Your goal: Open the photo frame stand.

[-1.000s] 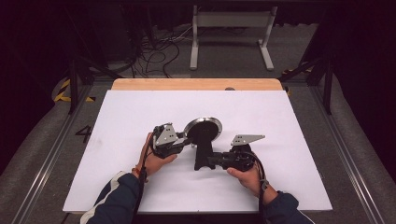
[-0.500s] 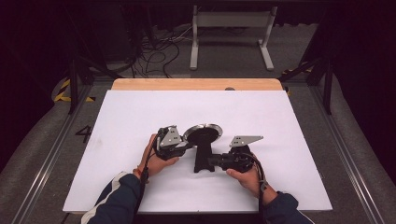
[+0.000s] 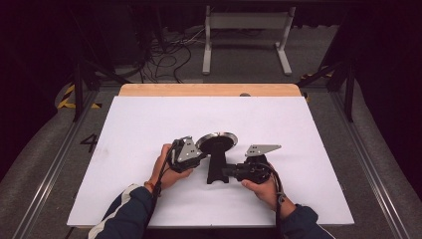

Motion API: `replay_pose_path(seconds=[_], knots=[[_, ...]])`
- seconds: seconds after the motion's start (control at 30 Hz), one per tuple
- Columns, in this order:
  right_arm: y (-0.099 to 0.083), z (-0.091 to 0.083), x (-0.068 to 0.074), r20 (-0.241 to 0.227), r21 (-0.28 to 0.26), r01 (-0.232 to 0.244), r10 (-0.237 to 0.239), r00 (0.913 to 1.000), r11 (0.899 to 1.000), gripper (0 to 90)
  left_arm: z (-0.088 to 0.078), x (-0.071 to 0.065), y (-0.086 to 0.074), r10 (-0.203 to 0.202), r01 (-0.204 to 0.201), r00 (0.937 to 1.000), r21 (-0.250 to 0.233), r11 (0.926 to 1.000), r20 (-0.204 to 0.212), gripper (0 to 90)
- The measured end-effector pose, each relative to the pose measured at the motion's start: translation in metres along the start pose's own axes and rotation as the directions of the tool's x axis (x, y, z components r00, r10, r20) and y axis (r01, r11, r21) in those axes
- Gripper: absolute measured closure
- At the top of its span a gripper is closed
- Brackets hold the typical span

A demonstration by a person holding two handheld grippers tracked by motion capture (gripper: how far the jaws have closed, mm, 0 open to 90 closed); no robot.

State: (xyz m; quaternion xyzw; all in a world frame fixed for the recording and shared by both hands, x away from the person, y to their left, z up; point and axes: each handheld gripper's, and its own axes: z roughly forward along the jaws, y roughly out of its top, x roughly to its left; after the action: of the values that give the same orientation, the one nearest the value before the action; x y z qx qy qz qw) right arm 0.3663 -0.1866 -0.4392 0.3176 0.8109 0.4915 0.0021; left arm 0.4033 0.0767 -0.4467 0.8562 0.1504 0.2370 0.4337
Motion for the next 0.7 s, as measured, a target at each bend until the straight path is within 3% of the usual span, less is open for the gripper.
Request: replay_pose_path(seconds=[0.7], knots=[[-0.002,0.0051,-0.0033,0.057,0.001,0.005,-0.005,0.9984,1.0,73.2,0.005,-0.0002,0.0003,0.016,-0.015,0.9984,0.018,0.9997,-0.055,67.4]])
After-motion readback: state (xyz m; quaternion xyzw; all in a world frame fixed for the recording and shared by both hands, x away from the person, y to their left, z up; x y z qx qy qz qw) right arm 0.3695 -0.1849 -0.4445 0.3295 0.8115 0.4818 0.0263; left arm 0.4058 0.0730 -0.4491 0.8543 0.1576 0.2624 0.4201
